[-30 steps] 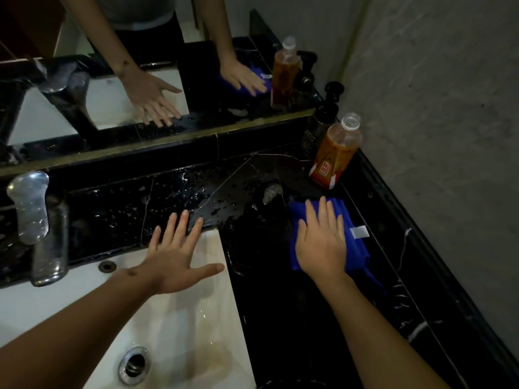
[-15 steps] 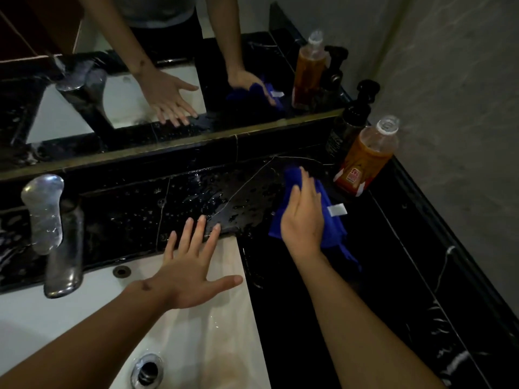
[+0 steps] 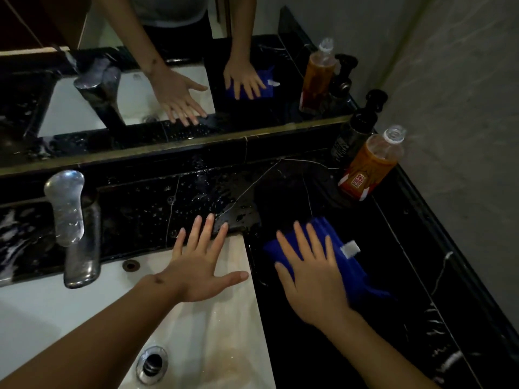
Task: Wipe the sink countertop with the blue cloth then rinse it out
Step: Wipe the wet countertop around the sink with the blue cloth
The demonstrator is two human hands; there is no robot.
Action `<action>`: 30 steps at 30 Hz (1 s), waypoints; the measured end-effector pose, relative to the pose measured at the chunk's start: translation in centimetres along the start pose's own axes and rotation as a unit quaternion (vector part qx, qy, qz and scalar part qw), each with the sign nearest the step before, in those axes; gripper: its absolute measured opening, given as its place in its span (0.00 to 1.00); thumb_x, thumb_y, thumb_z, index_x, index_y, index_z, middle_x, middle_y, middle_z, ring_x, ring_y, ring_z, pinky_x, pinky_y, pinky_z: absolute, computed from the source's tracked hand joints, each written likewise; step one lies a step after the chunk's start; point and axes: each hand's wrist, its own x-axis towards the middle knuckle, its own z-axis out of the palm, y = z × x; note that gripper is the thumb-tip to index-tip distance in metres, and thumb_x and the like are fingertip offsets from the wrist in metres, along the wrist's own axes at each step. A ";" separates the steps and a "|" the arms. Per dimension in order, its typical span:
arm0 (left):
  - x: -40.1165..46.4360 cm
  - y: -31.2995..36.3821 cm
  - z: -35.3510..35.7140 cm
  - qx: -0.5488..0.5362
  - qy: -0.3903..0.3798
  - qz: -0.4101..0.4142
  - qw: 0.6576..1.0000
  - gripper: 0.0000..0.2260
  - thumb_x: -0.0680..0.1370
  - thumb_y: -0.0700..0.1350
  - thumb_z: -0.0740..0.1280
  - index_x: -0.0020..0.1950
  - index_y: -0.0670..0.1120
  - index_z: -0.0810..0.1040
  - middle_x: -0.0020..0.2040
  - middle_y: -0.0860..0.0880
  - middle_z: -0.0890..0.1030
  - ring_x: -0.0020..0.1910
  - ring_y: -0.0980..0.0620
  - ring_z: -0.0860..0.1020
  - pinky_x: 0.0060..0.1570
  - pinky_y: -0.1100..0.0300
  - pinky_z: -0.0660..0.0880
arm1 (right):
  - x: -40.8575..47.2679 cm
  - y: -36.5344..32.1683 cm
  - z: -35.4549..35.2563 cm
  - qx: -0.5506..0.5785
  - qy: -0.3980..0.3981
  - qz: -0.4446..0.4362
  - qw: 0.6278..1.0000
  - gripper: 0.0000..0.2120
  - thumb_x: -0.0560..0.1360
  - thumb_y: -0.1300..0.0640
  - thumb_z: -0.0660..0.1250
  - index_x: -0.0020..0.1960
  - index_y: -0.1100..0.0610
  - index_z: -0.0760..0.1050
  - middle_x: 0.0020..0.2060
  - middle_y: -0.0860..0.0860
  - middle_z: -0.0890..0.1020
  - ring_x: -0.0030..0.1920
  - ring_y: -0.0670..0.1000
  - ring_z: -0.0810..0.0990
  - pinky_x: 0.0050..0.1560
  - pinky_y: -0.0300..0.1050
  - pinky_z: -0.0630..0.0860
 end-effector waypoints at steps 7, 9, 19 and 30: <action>0.3 -0.3 0.5 0.015 0.007 -0.001 1.000 0.51 0.65 0.83 0.42 0.73 0.55 0.22 0.72 0.48 0.19 0.69 0.48 0.18 0.70 0.43 0.24 | 4.8 0.4 -0.8 0.020 0.008 -0.005 1.000 0.30 0.80 0.40 0.38 0.81 0.45 0.44 0.81 0.50 0.48 0.81 0.53 0.43 0.79 0.56 0.40; 0.4 -0.3 0.7 0.023 0.007 0.000 1.000 0.51 0.66 0.83 0.43 0.73 0.55 0.21 0.71 0.49 0.18 0.69 0.48 0.17 0.71 0.42 0.25 | 10.2 1.0 -1.6 0.026 0.019 0.025 0.999 0.29 0.81 0.40 0.38 0.81 0.45 0.44 0.82 0.50 0.47 0.81 0.53 0.42 0.79 0.57 0.39; 0.3 -0.4 1.1 0.024 0.037 0.004 0.999 0.50 0.67 0.81 0.45 0.72 0.56 0.20 0.71 0.49 0.17 0.69 0.48 0.17 0.71 0.42 0.25 | 13.8 -6.1 -1.7 0.095 0.022 0.083 0.992 0.32 0.83 0.41 0.44 0.81 0.52 0.39 0.82 0.52 0.45 0.81 0.55 0.39 0.78 0.61 0.37; 0.5 -0.8 1.8 0.012 0.078 0.018 0.997 0.52 0.69 0.72 0.57 0.74 0.54 0.23 0.73 0.46 0.20 0.70 0.46 0.19 0.71 0.41 0.26 | 2.1 -3.7 -0.1 0.020 -0.025 0.009 0.999 0.29 0.81 0.40 0.41 0.81 0.45 0.45 0.81 0.52 0.46 0.81 0.55 0.41 0.77 0.61 0.41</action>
